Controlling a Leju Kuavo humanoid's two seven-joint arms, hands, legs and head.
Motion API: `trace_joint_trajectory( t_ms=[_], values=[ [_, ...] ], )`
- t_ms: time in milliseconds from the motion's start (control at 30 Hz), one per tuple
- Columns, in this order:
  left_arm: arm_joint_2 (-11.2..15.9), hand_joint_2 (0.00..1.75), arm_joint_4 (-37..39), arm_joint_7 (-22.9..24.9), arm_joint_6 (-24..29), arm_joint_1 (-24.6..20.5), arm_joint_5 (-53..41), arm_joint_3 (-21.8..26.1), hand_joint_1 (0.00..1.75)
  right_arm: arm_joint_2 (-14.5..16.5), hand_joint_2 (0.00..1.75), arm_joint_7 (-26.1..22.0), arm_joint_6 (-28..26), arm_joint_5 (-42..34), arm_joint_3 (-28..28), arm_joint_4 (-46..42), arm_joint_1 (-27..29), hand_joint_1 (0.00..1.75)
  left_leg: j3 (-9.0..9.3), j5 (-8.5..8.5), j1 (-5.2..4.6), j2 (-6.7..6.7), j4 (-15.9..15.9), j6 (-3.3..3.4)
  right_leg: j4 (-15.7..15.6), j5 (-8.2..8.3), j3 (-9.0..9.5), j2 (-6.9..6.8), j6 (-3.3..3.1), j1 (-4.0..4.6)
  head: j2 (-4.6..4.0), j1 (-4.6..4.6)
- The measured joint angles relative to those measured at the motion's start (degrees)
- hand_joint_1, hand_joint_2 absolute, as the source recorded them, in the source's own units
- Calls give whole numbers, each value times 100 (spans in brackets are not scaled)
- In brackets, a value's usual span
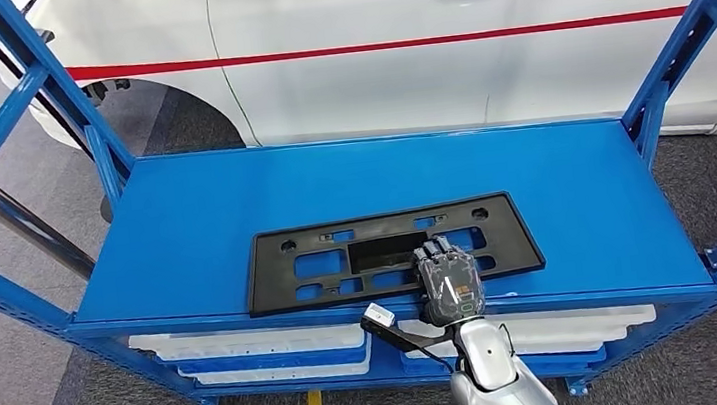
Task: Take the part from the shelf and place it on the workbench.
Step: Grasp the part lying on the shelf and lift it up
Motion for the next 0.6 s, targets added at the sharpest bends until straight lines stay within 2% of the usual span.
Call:
trace_joint_trajectory(
  t_ms=[33,67,100,133,200,233,367,400,433,500,533,567,600],
  values=[
    [0,0,0,0,-1,5,-5,0,0,-7,175,1,14,1,0,14,-3,173,-87,-43,6,0,201,-12,2,-1,1,-2,1,3,0,0],
    [1,0,0,0,-2,9,-13,0,0,-16,175,4,30,2,0,24,-8,172,-70,28,10,0,188,-17,3,-3,6,-1,5,3,0,-1],
    [1,0,0,0,-4,11,-22,0,0,-28,175,9,45,2,0,30,-16,171,52,192,14,1,-43,-15,5,-7,16,0,12,1,0,-1],
    [2,0,0,-1,-7,11,-31,1,0,-40,175,16,61,1,0,33,-23,171,253,397,18,2,-433,-6,9,-13,27,2,24,-1,0,0],
    [2,0,0,-5,-14,2,-40,0,0,-76,175,44,96,-5,-3,33,-36,169,599,632,4,1,-1126,38,24,-29,37,6,75,17,1,1],
    [2,0,0,-8,-18,-1,-43,0,0,-95,175,60,114,-9,-7,33,-42,169,678,662,-8,0,-1293,69,29,-31,36,8,109,26,1,1],
    [-7,0,0,-15,-22,5,-47,0,0,-172,175,94,149,-25,-27,32,-56,169,691,699,-16,8,-1362,209,61,-53,26,23,244,23,0,2],
    [-10,0,0,-16,-22,3,-47,0,0,-190,175,98,157,-29,-31,32,-59,170,690,719,-5,16,-1379,248,175,-140,-21,26,270,18,0,2],
    [-13,0,0,-17,-22,2,-47,0,0,-210,175,100,164,-34,-35,33,-60,170,684,735,0,26,-1390,281,412,-294,-128,28,289,10,0,3],
    [-13,0,0,-17,-22,0,-47,1,0,-244,175,100,175,-40,-38,34,-48,173,658,740,-16,36,-1387,315,1153,-674,-481,28,309,5,0,3],
    [-13,0,0,-17,-22,1,-47,1,0,-260,175,99,182,-44,-38,34,-37,174,650,741,-26,38,-1384,321,1458,-778,-628,27,312,3,0,3],
    [-13,0,0,-17,-23,2,-48,1,0,-275,175,99,196,-51,-38,34,-24,175,648,740,-33,38,-1382,322,1569,-762,-679,27,306,3,1,3],
    [-14,0,0,-16,-26,3,-49,1,0,-287,175,89,216,-70,-38,31,-13,175,655,739,-39,36,-1380,323,1438,-630,-611,27,292,3,1,3]
  ],
)
